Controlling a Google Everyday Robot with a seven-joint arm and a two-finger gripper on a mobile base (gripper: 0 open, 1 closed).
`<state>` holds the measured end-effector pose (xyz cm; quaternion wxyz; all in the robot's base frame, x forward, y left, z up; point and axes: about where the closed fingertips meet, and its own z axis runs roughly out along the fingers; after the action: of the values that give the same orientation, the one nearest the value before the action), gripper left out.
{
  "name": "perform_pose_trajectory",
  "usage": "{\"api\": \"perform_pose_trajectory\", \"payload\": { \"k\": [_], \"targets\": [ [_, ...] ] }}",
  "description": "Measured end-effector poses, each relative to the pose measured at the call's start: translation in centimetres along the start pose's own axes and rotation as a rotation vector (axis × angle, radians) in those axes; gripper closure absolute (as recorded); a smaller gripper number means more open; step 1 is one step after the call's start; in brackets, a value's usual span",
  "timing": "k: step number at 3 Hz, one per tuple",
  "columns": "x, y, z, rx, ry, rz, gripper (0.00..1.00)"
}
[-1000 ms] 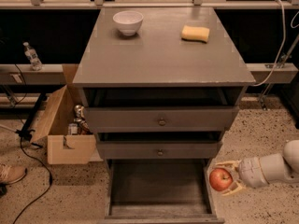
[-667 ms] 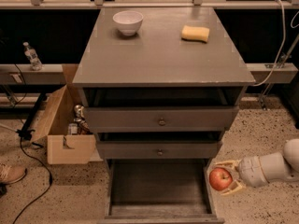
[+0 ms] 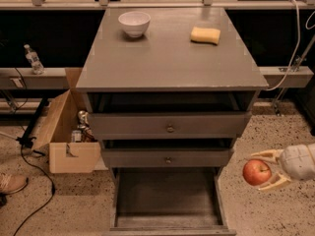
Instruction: Pick apple from bottom drawer and place on counter
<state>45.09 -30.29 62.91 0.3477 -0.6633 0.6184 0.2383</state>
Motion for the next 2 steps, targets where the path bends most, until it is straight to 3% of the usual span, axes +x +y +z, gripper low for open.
{"api": "perform_pose_trajectory", "payload": {
  "k": [2],
  "targets": [
    [-6.2, -1.4, -7.7, 0.095, -0.023, 0.048, 1.00]
  ]
}}
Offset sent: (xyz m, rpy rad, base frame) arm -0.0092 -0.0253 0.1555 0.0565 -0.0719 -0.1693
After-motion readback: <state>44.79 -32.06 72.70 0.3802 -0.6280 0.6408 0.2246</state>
